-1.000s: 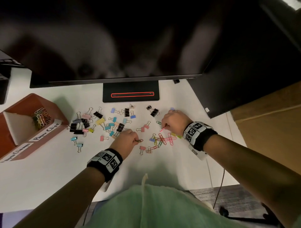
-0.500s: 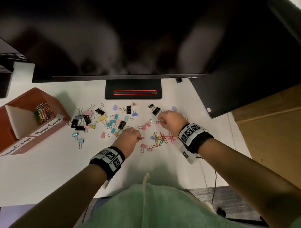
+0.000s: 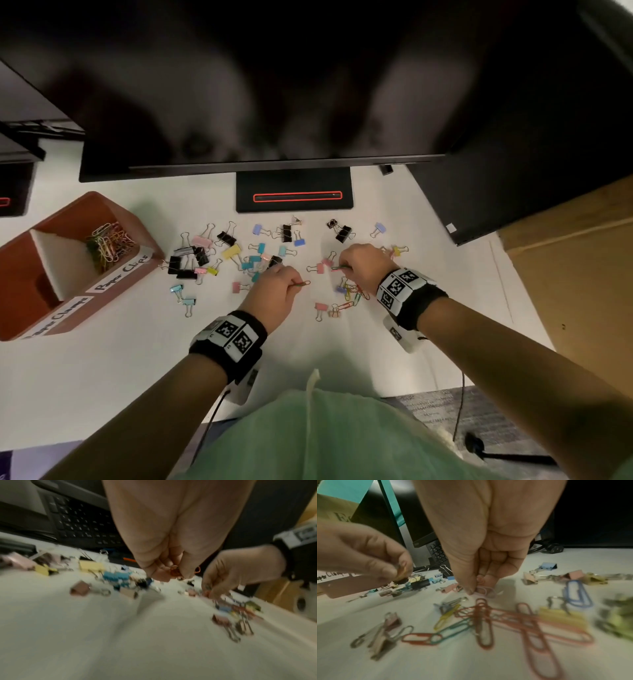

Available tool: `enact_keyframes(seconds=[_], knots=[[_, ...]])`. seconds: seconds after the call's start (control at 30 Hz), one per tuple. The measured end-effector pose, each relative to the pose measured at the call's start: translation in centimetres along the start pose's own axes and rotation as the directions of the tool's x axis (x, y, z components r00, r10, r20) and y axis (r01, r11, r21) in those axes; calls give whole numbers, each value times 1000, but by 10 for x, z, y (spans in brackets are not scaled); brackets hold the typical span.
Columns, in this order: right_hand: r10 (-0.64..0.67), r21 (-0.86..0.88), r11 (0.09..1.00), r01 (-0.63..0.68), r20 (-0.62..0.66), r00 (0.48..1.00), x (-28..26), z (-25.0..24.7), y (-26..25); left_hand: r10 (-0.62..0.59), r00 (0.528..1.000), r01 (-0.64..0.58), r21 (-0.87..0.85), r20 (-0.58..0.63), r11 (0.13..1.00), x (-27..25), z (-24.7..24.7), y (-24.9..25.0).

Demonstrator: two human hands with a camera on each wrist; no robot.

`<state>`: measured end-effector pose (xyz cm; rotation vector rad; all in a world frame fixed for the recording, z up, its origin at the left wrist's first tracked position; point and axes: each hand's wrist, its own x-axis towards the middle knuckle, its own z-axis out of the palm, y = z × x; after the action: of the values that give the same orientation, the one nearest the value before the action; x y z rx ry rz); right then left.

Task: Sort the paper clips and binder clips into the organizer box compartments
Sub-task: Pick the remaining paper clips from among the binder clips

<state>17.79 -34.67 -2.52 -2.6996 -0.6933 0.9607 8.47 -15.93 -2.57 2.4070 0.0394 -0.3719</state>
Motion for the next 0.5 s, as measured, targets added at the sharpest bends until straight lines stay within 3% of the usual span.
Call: enact_keyframes(seconds=[0.1,0.23,0.4,0.5], knots=[[-61,72,995,63,-18,998,-4,-3,-32,3,990,-16,-93,-144,995,-14,-39,-7],[-242,147,953,266,-166,956,3,-17,-114,-69,944,10,-182,-321,983,-38,-103,-40],[-413,205,855,477,-289,864,43,-38,-236,-281,839,211,-198,-466,957,-63,-178,-100],[-407,253,836,487,-311,859,72,-39,-295,-360,821,347,-114,-443,931,-69,-205,-127]])
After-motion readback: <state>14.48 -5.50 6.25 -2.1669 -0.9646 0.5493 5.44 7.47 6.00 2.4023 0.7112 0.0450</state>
